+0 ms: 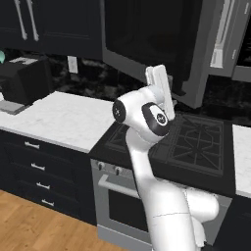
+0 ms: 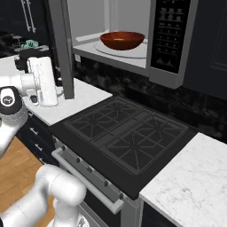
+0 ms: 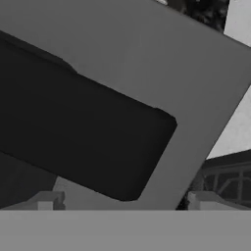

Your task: Pick the sweet potato from the sink and place it in the bowl. Then pick the bowl and place it in the microwave. Then close the microwave door and press the start button.

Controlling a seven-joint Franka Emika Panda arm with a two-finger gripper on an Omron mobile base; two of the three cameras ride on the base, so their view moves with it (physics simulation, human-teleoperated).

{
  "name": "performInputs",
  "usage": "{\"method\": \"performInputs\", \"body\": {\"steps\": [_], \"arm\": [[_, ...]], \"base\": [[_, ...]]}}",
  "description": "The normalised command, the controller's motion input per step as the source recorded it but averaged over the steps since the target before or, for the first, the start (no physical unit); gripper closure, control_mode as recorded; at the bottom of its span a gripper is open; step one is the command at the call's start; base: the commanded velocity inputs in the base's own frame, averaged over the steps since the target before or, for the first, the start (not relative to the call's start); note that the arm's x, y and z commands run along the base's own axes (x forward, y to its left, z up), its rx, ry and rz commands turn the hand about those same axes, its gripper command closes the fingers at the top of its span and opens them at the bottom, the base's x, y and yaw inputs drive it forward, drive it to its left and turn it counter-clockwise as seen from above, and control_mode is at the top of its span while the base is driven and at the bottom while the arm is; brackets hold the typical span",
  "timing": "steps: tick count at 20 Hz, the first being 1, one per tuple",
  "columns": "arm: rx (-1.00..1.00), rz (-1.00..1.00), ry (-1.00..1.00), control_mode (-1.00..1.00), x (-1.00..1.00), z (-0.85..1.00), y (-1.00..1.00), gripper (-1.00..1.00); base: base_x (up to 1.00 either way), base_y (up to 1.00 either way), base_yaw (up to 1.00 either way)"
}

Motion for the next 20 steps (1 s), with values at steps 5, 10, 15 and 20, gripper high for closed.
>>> {"method": "performInputs", "body": {"steps": [5, 10, 15, 20], "arm": [[0.19, 0.00, -0.05, -1.00, 0.19, 0.39, -0.66, -1.00], [0.14, 0.00, 0.00, -1.00, 0.30, 0.44, -0.41, -1.00], [0.10, 0.01, 0.00, -1.00, 0.57, 0.13, -0.36, -1.00], [0.11, 0.03, 0.00, -1.00, 0.80, 0.00, -0.41, -1.00]], "base": [[0.00, 0.00, 0.00], [0.00, 0.00, 0.00], [0.00, 0.00, 0.00], [0.00, 0.00, 0.00]]}}
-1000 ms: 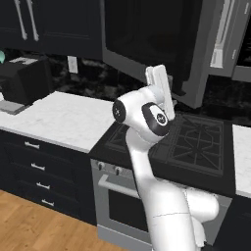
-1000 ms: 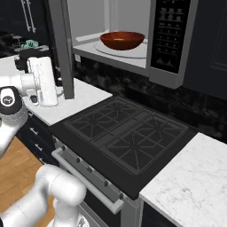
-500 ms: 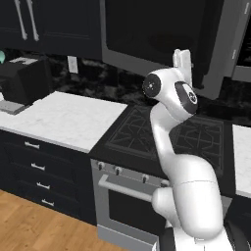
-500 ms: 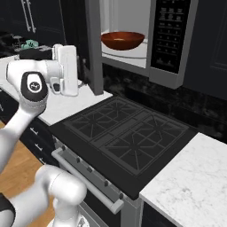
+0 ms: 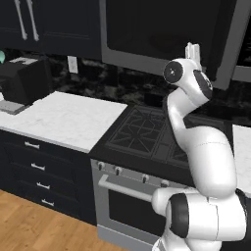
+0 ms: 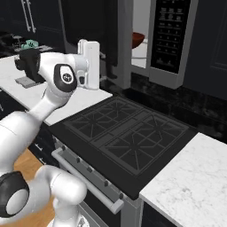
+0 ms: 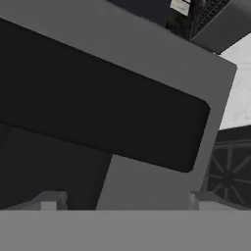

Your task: Pick the sweet potato from the sink and place it in the bowl. Then pick the bowl and place it in the microwave. Then close the microwave door and press the start button.

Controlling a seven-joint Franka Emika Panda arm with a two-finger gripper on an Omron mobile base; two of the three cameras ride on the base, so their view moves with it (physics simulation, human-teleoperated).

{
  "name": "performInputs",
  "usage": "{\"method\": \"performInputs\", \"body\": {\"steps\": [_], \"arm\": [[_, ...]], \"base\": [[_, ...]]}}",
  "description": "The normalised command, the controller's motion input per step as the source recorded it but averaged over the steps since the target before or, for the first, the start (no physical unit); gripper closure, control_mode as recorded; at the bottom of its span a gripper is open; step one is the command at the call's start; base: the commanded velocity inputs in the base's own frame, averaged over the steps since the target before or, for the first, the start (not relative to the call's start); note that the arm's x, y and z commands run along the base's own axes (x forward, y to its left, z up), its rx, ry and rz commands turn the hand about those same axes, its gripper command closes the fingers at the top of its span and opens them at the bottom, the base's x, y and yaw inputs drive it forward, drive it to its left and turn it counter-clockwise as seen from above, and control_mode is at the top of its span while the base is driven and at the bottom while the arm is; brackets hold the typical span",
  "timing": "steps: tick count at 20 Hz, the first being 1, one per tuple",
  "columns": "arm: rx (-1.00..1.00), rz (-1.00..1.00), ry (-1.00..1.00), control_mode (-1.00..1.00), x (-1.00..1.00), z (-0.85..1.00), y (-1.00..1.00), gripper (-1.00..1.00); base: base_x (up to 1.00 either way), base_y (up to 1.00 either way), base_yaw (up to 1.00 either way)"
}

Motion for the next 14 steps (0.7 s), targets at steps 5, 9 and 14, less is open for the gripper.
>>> {"method": "performInputs", "body": {"steps": [5, 9, 14], "arm": [[0.09, 0.01, 0.00, -1.00, 0.66, 0.21, -0.14, -1.00], [0.07, 0.01, 0.00, -1.00, 0.64, 0.10, -0.13, -1.00], [0.11, 0.07, -0.05, -1.00, 0.49, 0.00, -0.44, -1.00]], "base": [[0.00, 0.00, 0.00], [0.00, 0.00, 0.00], [0.00, 0.00, 0.00]]}}
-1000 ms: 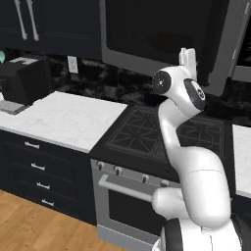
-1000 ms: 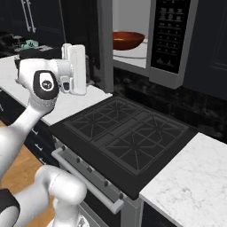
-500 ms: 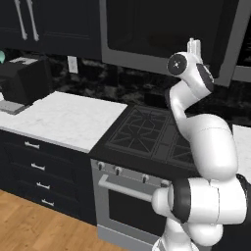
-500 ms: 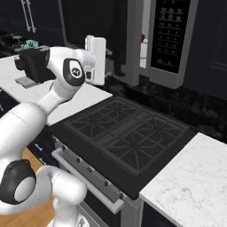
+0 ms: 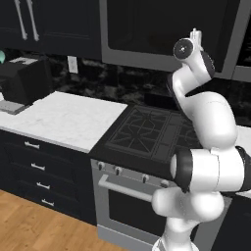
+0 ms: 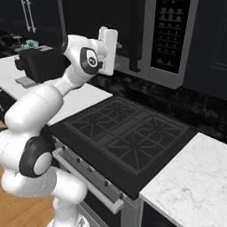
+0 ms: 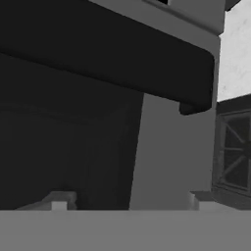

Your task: Pick the sweet potato from the sink and place it in the bowl. Then pick the bowl and place it in the microwave. Then close the microwave door and press the start button.

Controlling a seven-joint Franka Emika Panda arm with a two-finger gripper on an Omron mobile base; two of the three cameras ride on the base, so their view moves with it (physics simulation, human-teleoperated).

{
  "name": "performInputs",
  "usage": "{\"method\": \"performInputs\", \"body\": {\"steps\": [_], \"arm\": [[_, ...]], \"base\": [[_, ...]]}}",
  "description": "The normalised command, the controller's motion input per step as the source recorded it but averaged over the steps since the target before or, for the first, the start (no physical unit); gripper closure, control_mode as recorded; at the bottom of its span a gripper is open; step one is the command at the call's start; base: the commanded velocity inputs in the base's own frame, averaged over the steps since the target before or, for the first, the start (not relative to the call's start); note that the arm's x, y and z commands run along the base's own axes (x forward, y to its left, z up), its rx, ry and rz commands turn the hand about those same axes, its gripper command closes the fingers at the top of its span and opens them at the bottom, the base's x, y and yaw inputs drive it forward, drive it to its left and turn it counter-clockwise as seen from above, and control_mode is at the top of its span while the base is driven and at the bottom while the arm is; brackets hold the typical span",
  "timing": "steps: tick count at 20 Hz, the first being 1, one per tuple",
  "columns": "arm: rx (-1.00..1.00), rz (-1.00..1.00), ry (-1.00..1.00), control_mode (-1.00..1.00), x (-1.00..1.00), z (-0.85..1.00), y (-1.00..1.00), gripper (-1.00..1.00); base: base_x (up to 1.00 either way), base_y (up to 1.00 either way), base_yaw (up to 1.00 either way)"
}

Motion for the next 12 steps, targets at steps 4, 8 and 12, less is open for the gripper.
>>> {"method": "performInputs", "body": {"steps": [4, 8, 12], "arm": [[0.13, 0.09, -0.06, -1.00, 0.46, -0.01, -0.52, -1.00], [0.11, 0.10, -0.05, -1.00, 0.43, -0.11, -0.41, -1.00], [0.10, 0.07, -0.13, -1.00, -0.30, -0.18, 0.07, -1.00]], "base": [[0.00, 0.00, 0.00], [0.00, 0.00, 0.00], [0.00, 0.00, 0.00]]}}
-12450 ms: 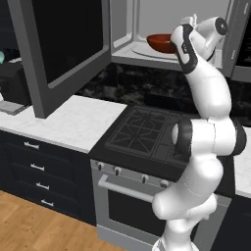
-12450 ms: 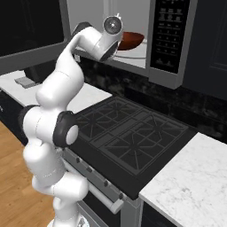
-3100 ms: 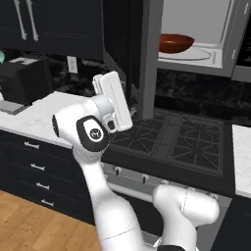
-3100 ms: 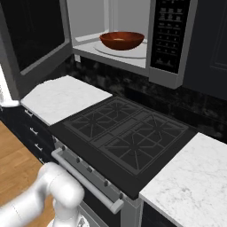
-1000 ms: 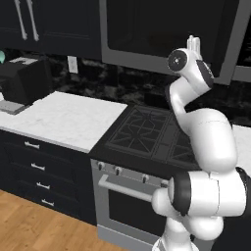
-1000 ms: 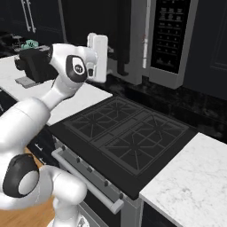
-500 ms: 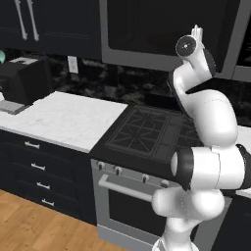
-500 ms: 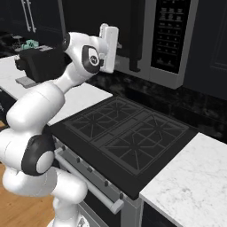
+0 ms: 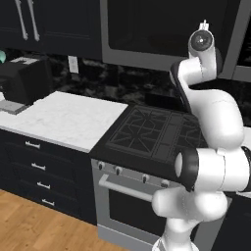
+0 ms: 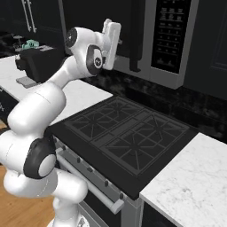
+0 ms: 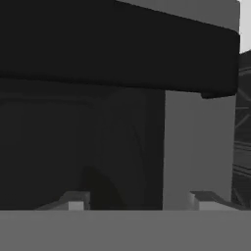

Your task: Pick the sweet potato from the sink and place it in the bowl. Then pick the bowl and place it in the microwave. Then close the microwave door and press the start button.

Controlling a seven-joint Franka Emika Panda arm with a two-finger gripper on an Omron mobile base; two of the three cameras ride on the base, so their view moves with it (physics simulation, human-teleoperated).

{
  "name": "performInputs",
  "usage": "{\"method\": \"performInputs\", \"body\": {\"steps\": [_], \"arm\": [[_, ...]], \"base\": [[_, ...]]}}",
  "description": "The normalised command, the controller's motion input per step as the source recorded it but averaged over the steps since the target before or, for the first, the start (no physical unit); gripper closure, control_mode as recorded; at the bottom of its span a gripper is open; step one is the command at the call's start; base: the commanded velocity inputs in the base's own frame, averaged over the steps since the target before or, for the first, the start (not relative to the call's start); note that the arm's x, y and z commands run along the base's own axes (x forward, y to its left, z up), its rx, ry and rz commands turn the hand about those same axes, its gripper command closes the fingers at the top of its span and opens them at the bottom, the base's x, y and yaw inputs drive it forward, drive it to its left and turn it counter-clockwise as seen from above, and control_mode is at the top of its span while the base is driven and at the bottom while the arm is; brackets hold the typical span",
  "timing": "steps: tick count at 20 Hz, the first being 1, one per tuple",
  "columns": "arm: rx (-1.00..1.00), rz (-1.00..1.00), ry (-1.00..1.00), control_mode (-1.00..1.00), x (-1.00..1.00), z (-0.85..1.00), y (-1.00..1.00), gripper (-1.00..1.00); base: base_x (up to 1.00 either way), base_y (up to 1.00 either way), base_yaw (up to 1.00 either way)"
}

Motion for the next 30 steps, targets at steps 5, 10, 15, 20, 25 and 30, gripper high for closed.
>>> {"method": "performInputs", "body": {"steps": [5, 10, 15, 20, 25, 30], "arm": [[0.01, 0.01, -0.24, -1.00, -0.64, 0.07, 0.16, -1.00], [-0.06, 0.00, -0.07, -1.00, -0.77, 0.45, 0.27, -1.00], [-0.30, 0.04, 0.21, -1.00, -0.71, 0.55, 0.33, -1.00], [-0.41, 0.10, 0.60, -1.00, -0.61, 0.33, 0.02, -1.00], [-0.47, 0.11, 0.66, -1.00, -0.62, 0.00, 0.02, -1.00], [-0.44, 0.15, 0.16, -1.00, -0.54, -0.16, -0.01, -1.00]], "base": [[0.00, 0.00, 0.00], [0.00, 0.00, 0.00], [0.00, 0.00, 0.00], [0.00, 0.00, 0.00], [0.00, 0.00, 0.00], [0.00, 0.00, 0.00]]}}
